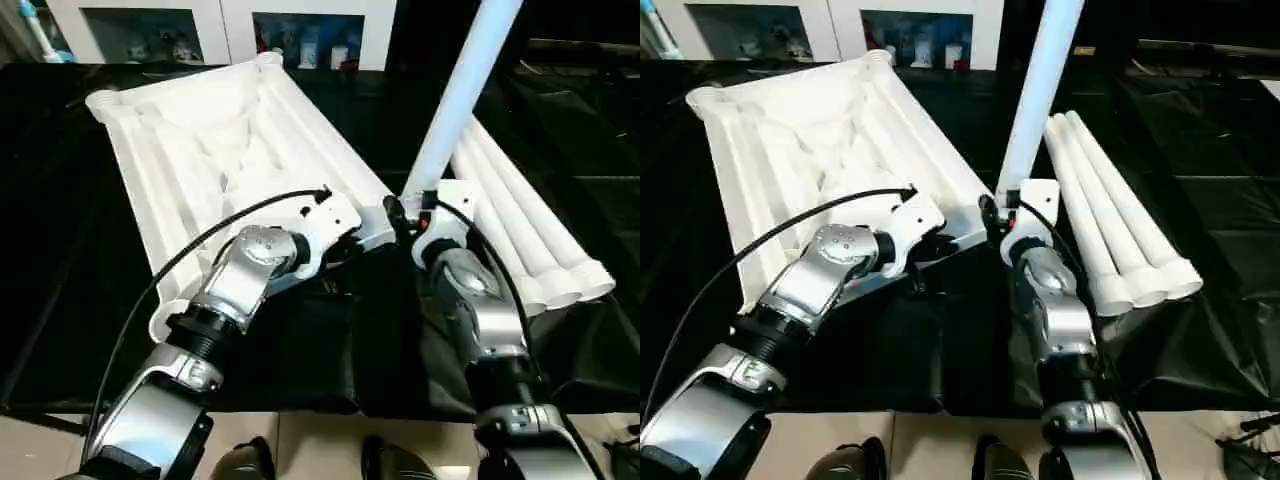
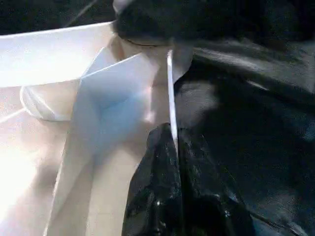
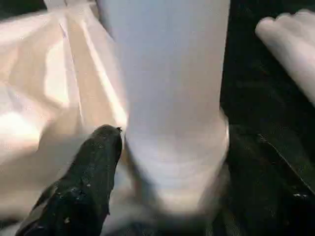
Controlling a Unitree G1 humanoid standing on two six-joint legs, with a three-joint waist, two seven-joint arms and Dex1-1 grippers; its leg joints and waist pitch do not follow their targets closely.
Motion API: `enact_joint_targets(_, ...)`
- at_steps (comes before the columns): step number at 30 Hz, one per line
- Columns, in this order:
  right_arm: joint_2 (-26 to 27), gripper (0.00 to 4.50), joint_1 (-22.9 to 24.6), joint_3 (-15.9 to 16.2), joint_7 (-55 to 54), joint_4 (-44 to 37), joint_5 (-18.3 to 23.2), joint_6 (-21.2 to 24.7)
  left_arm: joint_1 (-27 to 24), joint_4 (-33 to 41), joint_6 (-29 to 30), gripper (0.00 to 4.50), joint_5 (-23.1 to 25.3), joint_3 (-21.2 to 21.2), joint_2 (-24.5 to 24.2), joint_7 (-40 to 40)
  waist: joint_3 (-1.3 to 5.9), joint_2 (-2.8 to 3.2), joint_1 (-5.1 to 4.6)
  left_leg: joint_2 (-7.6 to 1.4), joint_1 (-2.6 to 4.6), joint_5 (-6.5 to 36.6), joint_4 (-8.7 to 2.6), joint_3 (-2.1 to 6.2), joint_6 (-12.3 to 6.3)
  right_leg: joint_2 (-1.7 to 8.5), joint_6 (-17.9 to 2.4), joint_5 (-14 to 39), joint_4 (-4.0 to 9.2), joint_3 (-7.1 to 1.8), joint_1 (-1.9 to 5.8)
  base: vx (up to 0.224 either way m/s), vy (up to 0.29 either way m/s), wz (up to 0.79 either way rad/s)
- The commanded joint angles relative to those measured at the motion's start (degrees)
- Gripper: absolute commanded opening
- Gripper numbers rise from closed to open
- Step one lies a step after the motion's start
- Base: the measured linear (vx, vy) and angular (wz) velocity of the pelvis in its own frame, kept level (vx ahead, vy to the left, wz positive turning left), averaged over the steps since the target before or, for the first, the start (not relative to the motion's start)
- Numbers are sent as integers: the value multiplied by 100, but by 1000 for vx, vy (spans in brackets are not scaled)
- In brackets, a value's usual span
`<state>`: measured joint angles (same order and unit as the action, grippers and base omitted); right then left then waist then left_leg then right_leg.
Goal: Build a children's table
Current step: Rotate leg to tighten
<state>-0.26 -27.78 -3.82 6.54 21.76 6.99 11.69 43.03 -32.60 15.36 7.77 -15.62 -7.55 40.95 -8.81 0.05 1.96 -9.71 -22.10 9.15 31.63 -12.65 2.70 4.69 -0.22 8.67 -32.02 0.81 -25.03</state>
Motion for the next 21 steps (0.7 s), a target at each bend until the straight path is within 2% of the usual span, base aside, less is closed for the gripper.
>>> enact_joint_targets(1, -72, 342, 165, 262, 51, -404, -93, 193, -144, -186, -361, 0, -125, 60, 176, -157, 401, -77, 5, -277, 85, 1694, -435, 223, -269, 299, -700, 2266, 408, -157, 239, 0, 0, 0)
enact_joint_targets(2, -121, 342, 208, 279, 42, -525, -124, 214, -148, -189, -428, 0, -126, 56, 175, -134, 407, -72, 13, -281, 95, 1629, -422, 210, -294, 298, -727, 2140, 397, -162, 223, 0, 0, 0)
enact_joint_targets(3, -161, 342, 269, 273, 33, -664, -141, 246, -152, -191, -458, 0, -134, 68, 182, -139, 450, -87, 9, -280, 115, 1544, -386, 179, -378, 293, -858, 1936, 375, -171, 222, 0, 0, 0)
enact_joint_targets(4, -211, 342, 346, 265, 23, -840, -163, 287, -157, -194, -495, 0, -145, 82, 191, -144, 435, -89, 15, -276, 91, 1472, -385, 181, -404, 291, -869, 1885, 371, -169, 235, 0, 0, 0)
enact_joint_targets(5, -301, 342, 509, 252, 40, -1183, -178, 373, -171, -181, -623, 0, -182, 94, 202, -104, 465, -85, 62, -286, 126, 1332, -354, 155, -479, 279, -898, 1679, 362, -178, 220, 0, 0, 0)
enact_joint_targets(6, -380, 342, 701, 244, 86, -1529, -179, 478, -176, -170, -679, 0, -208, 123, 221, -131, 493, -88, 83, -291, 122, 1135, -329, 142, -564, 267, -990, 1323, 313, -178, 239, 0, 0, 0)
enact_joint_targets(7, -450, 342, 866, 254, 145, -1809, -178, 564, -171, -167, -737, 0, -234, 153, 238, -154, 525, -104, 83, -280, 66, 865, -311, 148, -647, 267, -1095, 935, 242, -163, 292, 0, 0, 0)
enact_joint_targets(8, -450, 342, 866, 254, 145, -1809, -178, 564, -171, -167, -737, 0, -234, 153, 238, -154, 525, -104, 83, -280, 66, 865, -311, 148, -647, 267, -1095, 935, 242, -163, 292, 0, 0, 0)
enact_joint_targets(9, -518, 346, 1032, 323, 263, -2056, -179, 661, -176, -90, -723, 28, -393, 250, 287, -54, 562, -82, 115, -280, 82, 586, -270, 134, -764, 256, -1260, 379, 173, -162, 308, 0, 0, 0)
enact_joint_targets(10, -571, 348, 1139, 409, 367, -2200, -203, 729, -189, 19, -670, 55, -566, 339, 324, 85, 573, -80, 128, -270, 78, 481, -253, 132, -806, 249, -1322, 190, 146, -158, 321, 0, 0, 0)
enact_joint_targets(12, -597, 348, 1227, 552, 480, -2232, -244, 750, -238, 372, -484, 63, -925, 549, 385, 262, 659, -54, 138, -276, 65, 68, -179, 128, -1005, 256, -1627, -589, 38, -149, 351, 0, 0, 0)
enact_joint_targets(14, -587, 348, 1228, 582, 473, -2196, -261, 737, -250, 493, -426, 84, -1024, 617, 393, 270, 685, -62, 134, -275, 39, -169, -134, 129, -1106, 261, -1768, -979, -24, -149, 362, 0, 0, 0)
enact_joint_targets(15, -569, 348, 1215, 605, 442, -2148, -267, 727, -236, 607, -370, 96, -1117, 752, 394, 174, 651, -76, 128, -272, 10, -95, -96, 108, -1208, 265, -1826, -989, -19, -148, 323, 0, 0, 0)
enact_joint_targets(16, -556, 348, 1204, 623, 416, -2133, -266, 736, -209, 696, -292, 104, -1194, 895, 386, 60, 670, -73, 125, -276, 11, 28, -96, 115, -1198, 279, -1827, -798, -17, -140, 347, 0, 0, 0)
enact_joint_targets(18, -539, 348, 1188, 688, 383, -2121, -264, 803, -98, 961, -19, 113, -1410, 1381, 330, -369, 653, -75, 112, -289, 27, 458, -117, 119, -1003, 285, -1732, 20, 52, -133, 349, 0, 0, 0)
enact_joint_targets(19, -538, 348, 1184, 701, 386, -2116, -266, 818, -82, 1006, 20, 113, -1429, 1454, 298, -430, 638, -77, 102, -287, 24, 574, -119, 119, -929, 282, -1701, 221, 65, -138, 344, 0, 0, 0)
enact_joint_targets(21, -550, 348, 1171, 794, 433, -2109, -289, 957, -20, 1279, 230, 131, -1479, 1833, 47, -746, 624, -61, 69, -287, 38, 961, -134, 142, -634, 265, -1496, 930, 107, -140, 324, 0, 0, 0)
